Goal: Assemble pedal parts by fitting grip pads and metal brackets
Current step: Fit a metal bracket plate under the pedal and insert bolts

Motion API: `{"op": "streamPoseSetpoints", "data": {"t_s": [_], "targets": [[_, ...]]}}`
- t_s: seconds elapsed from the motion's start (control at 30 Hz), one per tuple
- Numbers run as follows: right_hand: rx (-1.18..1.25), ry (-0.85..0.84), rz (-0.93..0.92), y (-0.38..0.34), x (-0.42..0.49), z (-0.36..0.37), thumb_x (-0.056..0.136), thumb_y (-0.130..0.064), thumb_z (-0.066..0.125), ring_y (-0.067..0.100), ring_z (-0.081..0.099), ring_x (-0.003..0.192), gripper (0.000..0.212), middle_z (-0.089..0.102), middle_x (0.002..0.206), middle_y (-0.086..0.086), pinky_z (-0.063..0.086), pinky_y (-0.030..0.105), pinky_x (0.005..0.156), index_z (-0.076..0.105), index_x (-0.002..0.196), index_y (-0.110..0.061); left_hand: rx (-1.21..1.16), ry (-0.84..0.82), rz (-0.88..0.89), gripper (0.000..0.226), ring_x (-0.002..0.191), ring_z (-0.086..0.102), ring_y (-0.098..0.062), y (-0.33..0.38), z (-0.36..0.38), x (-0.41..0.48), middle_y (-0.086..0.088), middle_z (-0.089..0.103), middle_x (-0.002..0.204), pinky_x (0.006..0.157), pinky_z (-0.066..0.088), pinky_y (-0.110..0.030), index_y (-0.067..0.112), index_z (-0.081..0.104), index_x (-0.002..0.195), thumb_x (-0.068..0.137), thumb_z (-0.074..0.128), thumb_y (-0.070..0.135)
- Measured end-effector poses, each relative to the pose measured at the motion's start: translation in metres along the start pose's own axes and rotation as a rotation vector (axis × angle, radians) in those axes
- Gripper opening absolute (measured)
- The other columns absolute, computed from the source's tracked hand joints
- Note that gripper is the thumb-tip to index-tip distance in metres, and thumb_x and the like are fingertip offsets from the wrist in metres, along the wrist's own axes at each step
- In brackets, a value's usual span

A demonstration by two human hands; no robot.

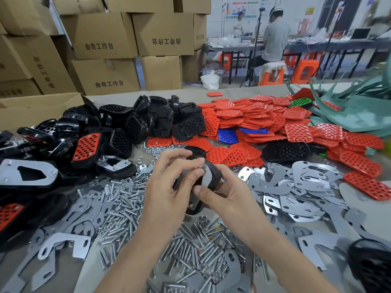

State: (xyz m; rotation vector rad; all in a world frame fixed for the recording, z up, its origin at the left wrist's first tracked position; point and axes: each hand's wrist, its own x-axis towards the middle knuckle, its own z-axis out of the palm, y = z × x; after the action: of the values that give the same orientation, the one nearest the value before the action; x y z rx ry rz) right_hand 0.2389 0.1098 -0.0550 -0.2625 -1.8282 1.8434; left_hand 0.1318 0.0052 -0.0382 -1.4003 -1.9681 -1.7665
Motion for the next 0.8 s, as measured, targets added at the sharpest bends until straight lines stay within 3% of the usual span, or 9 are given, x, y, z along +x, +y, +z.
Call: {"op": "streamPoseSetpoints", "data": {"t_s": [0.2,0.3,0.37,0.47,0.53,0.63,0.73,0.8], "targets": [[0.095,-0.017,0.036,-0.004,0.0,-0.001,0.089,-0.022,0.073,0.024,0.076,0.101,0.02,0.078,0.103,0.005,0.062,0.041,0.09,0.07,0.108,-0.028,0.02,-0.085,0.027,0.032,0.124,0.052,-0.017,-0.001,-0.002,-0.002,0.005,0.054,0.126,0.099,0.039,-0.012,0.032,0.071,0.122,0.1,0.056,0.015],[0.19,-0.029,0.076,-0.007,-0.002,0.001,0.088,-0.02,0.077,0.023,0.077,0.098,0.025,0.078,0.103,0.006,0.063,0.035,0.083,0.071,0.112,-0.023,-0.03,-0.067,-0.027,0.036,0.127,0.054,-0.019,-0.001,-0.002,-0.003,0.012,0.057,0.13,0.102,0.043,-0.023,0.036,0.061,0.133,0.101,0.053,0.022],[0.238,-0.055,0.09,-0.009,-0.003,0.0,0.09,-0.02,0.077,0.027,0.077,0.098,0.03,0.078,0.106,0.01,0.063,0.035,0.082,0.069,0.118,-0.016,-0.092,-0.041,-0.101,0.031,0.122,0.059,-0.016,0.001,-0.002,-0.004,0.015,0.061,0.129,0.097,0.048,-0.03,0.043,0.057,0.128,0.099,0.056,0.034],[0.242,-0.07,0.094,-0.012,-0.004,-0.001,0.089,-0.02,0.073,0.028,0.077,0.099,0.035,0.078,0.107,0.01,0.063,0.035,0.082,0.066,0.123,-0.013,-0.186,-0.01,-0.136,0.021,0.111,0.064,-0.006,0.005,-0.002,-0.004,0.019,0.064,0.12,0.086,0.05,-0.017,0.045,0.058,0.113,0.092,0.062,0.045],[0.249,-0.079,0.095,-0.012,-0.004,-0.001,0.09,-0.021,0.073,0.028,0.077,0.099,0.034,0.079,0.107,0.009,0.063,0.035,0.082,0.067,0.123,-0.015,-0.169,-0.009,-0.099,0.014,0.114,0.062,-0.004,0.007,-0.002,-0.003,0.017,0.063,0.12,0.086,0.047,-0.012,0.044,0.059,0.105,0.091,0.063,0.043],[0.247,-0.082,0.101,-0.011,-0.003,-0.001,0.089,-0.025,0.075,0.03,0.077,0.099,0.032,0.078,0.106,0.01,0.063,0.038,0.083,0.07,0.12,-0.02,-0.131,-0.025,-0.089,0.009,0.122,0.058,-0.012,0.006,-0.001,-0.001,0.011,0.06,0.122,0.091,0.048,-0.018,0.04,0.065,0.103,0.095,0.062,0.036],[0.264,-0.072,0.105,-0.011,-0.002,0.0,0.088,-0.027,0.075,0.029,0.078,0.095,0.028,0.079,0.104,0.01,0.063,0.035,0.081,0.073,0.116,-0.025,-0.141,-0.097,-0.079,0.03,0.123,0.056,-0.015,0.005,-0.002,-0.003,0.011,0.056,0.127,0.093,0.045,-0.015,0.033,0.069,0.116,0.1,0.051,0.017],[0.266,-0.078,0.106,-0.011,-0.001,0.0,0.087,-0.029,0.075,0.027,0.078,0.095,0.028,0.079,0.105,0.009,0.063,0.033,0.08,0.074,0.114,-0.028,-0.168,-0.126,-0.1,0.037,0.121,0.058,-0.013,0.005,-0.003,-0.005,0.013,0.057,0.128,0.094,0.046,-0.019,0.034,0.063,0.125,0.097,0.047,0.015]]}}
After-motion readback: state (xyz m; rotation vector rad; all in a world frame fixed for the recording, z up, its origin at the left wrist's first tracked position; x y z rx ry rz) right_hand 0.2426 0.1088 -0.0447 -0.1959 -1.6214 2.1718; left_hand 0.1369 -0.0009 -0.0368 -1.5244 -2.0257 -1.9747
